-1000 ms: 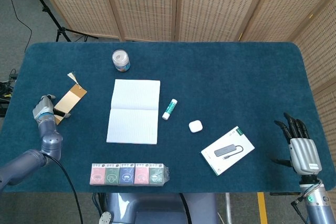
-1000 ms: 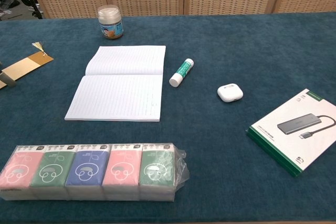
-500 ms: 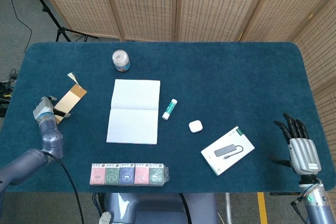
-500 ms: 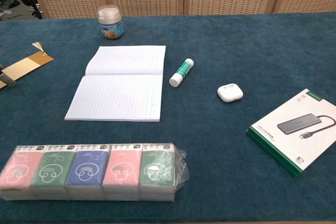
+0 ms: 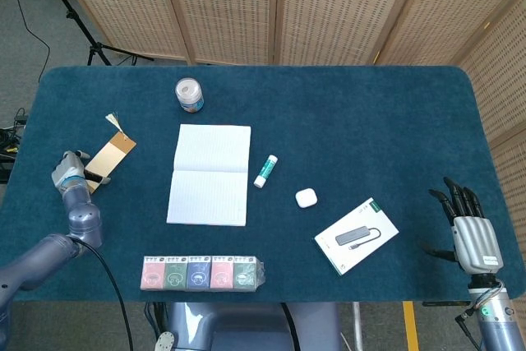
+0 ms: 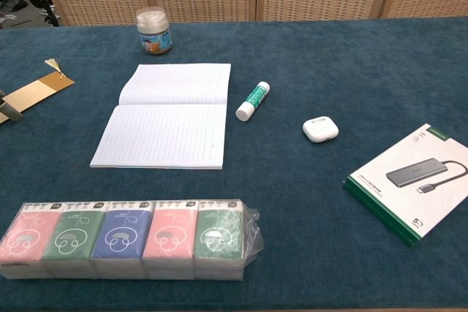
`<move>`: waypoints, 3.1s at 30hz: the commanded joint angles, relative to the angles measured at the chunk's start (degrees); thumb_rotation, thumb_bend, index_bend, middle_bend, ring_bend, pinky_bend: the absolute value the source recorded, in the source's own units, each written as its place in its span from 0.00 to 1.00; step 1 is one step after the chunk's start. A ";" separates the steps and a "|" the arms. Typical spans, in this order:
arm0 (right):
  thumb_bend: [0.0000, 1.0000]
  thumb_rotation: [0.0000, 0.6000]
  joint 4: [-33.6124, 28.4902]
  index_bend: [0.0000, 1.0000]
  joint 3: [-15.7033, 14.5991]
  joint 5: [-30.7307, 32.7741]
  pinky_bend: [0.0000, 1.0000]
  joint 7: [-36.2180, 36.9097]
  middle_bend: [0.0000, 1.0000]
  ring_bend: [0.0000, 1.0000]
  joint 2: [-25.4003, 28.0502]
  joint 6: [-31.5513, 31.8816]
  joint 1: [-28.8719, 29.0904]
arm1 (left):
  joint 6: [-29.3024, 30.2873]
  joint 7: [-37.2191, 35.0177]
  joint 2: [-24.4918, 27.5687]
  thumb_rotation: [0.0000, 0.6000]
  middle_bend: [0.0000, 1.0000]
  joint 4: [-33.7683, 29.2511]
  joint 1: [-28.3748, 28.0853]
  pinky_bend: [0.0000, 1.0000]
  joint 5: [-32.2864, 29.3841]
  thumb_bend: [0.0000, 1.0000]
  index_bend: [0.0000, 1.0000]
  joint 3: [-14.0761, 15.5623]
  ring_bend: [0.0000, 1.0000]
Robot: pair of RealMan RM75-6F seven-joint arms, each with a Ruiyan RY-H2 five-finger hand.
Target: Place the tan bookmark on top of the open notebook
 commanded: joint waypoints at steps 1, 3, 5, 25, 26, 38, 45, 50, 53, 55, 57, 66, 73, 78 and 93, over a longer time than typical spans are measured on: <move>0.00 1.00 0.01 0.15 0.00 0.00 0.00 0.07 0.00 0.00 0.03 -0.02 0.01 | 0.61 0.38 -0.41 1.00 0.00 0.34 0.06 0.02 0.54 0.15 0.50 -0.57 0.00; 0.00 1.00 0.00 0.15 -0.01 0.02 0.00 0.17 0.00 0.00 0.06 -0.03 0.01 | 0.87 0.77 -0.61 1.00 0.00 0.47 0.13 0.02 0.81 0.16 0.55 -0.93 0.00; 0.00 1.00 -0.01 0.15 -0.01 -0.01 0.00 0.30 0.00 0.00 0.11 -0.01 -0.01 | 1.11 1.32 -0.72 1.00 0.00 0.49 0.24 0.02 1.08 0.17 0.60 -1.33 0.00; 0.00 1.00 -0.12 0.15 -0.07 -0.02 0.00 0.59 0.00 0.00 0.26 0.05 -0.08 | 4.06 8.17 -0.75 1.00 0.00 -0.34 0.54 0.02 1.33 0.24 0.68 -4.06 0.00; 0.00 1.00 -0.12 0.15 -0.06 0.00 0.00 0.60 0.00 0.00 0.27 0.03 -0.07 | 3.97 8.21 -0.82 1.00 0.00 -0.13 0.57 0.02 1.48 0.24 0.68 -4.20 0.00; 0.00 1.00 -0.21 0.15 -0.16 -0.17 0.00 0.42 0.00 0.00 0.22 0.05 -0.05 | 5.88 0.90 5.05 1.00 0.00 -8.69 3.87 0.02 10.20 0.25 0.71 -5.76 0.00; 0.00 1.00 -0.38 0.15 -0.25 -0.33 0.00 0.20 0.00 0.00 0.22 0.13 -0.08 | 7.81 -4.58 12.31 1.00 0.00 -20.83 7.43 0.02 16.92 0.26 0.72 -5.82 0.00; 0.00 1.00 -0.41 0.15 -0.26 -0.24 0.00 0.24 0.00 0.00 0.21 -0.03 -0.04 | 9.50 -9.40 17.40 1.00 0.00 -30.52 9.75 0.02 25.66 0.26 0.73 -5.08 0.00; 0.00 1.00 -0.42 0.15 -0.27 -0.27 0.00 0.23 0.00 0.00 0.22 0.01 -0.04 | 11.83 -11.06 20.04 1.00 0.00 -36.54 10.53 0.02 31.15 0.26 0.74 -4.22 0.00; 0.00 1.00 -0.42 0.15 -0.28 -0.30 0.00 0.22 0.00 0.00 0.20 0.00 -0.04 | 13.03 -11.71 21.38 1.00 0.00 -40.00 10.71 0.02 33.11 0.26 0.74 -4.10 0.00; 0.00 1.00 -0.44 0.15 -0.30 -0.27 0.00 0.18 0.00 0.00 0.20 -0.06 -0.02 | 14.08 -12.13 22.67 1.00 0.00 -43.64 10.68 0.02 34.48 0.26 0.74 -4.16 0.00; 0.00 1.00 -0.22 0.15 -0.13 0.26 0.00 0.67 0.00 0.00 0.30 -0.56 0.11 | 21.22 -7.91 25.37 1.00 0.00 -62.58 6.43 0.02 38.81 0.26 0.75 -3.73 0.00; 0.00 1.00 0.13 0.15 -0.06 0.45 0.00 1.88 0.00 0.00 0.60 -0.84 0.16 | 27.69 1.20 18.11 1.00 0.00 -71.65 -2.73 0.02 40.26 0.25 0.76 0.54 0.00; 0.00 1.00 0.32 0.15 -0.11 0.57 0.00 2.16 0.00 0.00 0.62 -1.11 0.20 | 29.48 3.13 11.97 1.00 0.00 -68.73 -6.56 0.02 39.11 0.25 0.76 3.24 0.00; 0.00 1.00 0.38 0.15 -0.18 0.59 0.00 2.00 0.00 0.00 0.54 -1.46 0.38 | 26.66 -0.04 5.80 1.00 0.00 -59.51 -7.45 0.02 36.99 0.25 0.76 8.55 0.00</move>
